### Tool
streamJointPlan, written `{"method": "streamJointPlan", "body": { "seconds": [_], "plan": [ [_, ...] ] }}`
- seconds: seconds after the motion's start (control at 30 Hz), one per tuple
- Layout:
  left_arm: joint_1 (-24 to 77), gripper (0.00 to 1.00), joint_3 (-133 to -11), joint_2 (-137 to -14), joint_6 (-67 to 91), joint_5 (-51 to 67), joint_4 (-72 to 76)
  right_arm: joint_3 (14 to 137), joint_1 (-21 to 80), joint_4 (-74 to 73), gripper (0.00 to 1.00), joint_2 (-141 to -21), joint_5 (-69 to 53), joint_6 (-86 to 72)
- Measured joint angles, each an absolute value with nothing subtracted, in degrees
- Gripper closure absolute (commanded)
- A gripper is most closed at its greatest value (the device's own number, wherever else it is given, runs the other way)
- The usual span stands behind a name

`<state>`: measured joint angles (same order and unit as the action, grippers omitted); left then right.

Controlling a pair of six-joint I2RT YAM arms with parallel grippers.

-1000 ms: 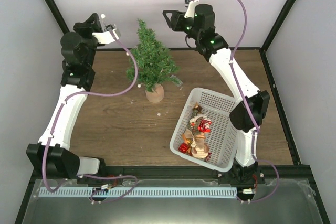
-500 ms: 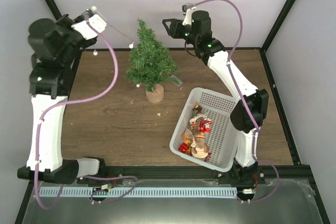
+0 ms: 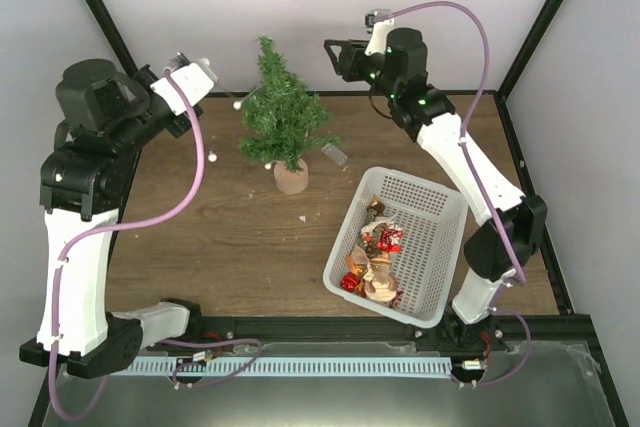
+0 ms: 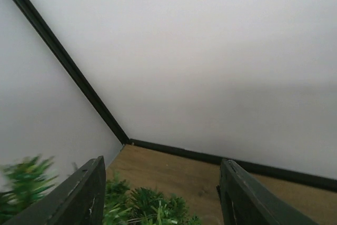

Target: Decorate the small christmas tree

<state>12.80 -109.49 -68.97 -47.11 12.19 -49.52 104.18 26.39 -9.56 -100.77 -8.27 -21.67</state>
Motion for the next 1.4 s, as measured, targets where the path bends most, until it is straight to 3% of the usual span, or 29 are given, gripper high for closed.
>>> {"method": "streamJointPlan", "body": {
  "seconds": [0.37, 0.67, 0.93, 1.4],
  "plan": [
    [12.8, 1.0, -110.7, -70.8, -36.0, 22.0, -58.0, 92.9, 27.3, -6.4, 0.51, -87.3, -14.7, -18.3],
    [13.2, 1.0, -117.8, -75.5, -27.4, 35.7, -63.9, 80.4, 36.6, -6.7, 0.48, -76.8, -29.8, -11.8],
    [13.9, 1.0, -118.6, -77.9, -22.1, 43.7, -66.4, 80.5, 41.8, -7.1, 0.43, -77.3, -38.2, -10.0],
    [14.2, 1.0, -118.5, -78.3, -15.5, 50.9, -66.3, 82.1, 48.8, -2.7, 0.42, -86.8, -42.1, -12.4]
  ]
}}
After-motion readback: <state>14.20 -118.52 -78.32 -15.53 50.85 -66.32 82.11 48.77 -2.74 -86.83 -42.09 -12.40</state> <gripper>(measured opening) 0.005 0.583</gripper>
